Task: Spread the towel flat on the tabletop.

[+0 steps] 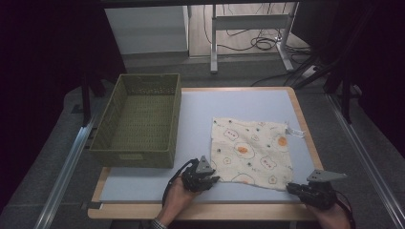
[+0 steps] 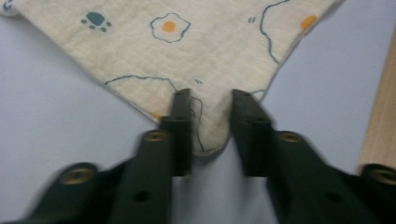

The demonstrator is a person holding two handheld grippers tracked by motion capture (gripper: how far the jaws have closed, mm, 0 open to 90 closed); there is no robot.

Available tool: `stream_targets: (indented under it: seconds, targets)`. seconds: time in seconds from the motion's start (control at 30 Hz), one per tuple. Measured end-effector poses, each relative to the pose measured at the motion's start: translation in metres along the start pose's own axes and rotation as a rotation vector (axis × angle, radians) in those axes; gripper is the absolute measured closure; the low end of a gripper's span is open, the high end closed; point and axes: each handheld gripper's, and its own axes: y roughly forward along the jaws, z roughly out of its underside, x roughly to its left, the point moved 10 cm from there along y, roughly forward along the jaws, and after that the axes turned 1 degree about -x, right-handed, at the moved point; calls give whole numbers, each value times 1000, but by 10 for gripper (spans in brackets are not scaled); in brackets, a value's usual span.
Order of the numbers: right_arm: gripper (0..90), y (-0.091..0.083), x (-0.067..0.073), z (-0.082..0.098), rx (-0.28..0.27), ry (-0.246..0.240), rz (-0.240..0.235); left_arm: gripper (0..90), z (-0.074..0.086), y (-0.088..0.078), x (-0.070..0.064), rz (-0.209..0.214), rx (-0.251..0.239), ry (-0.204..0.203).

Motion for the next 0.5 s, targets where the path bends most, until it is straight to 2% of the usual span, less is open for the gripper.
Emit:
stream_targets:
  seconds: [0.07,0.13,0.27,0.43,0.5]
  targets:
    - [879,0,0,0,-2,4,-6,853,1,-1,-2,6,-3,7]
    - [881,0,1,0,-3,-3,-2,871,2,-4,-4,23,-5,-9]
    - [881,-2,10,2,4,-10,-30,872,11,-14,-6,41,-1,-36]
    - [881,-5,27,7,23,-26,-64,862,25,-27,-17,82,7,-62]
    - [878,-7,32,8,27,-33,-76,802,26,-30,-18,90,-11,-72]
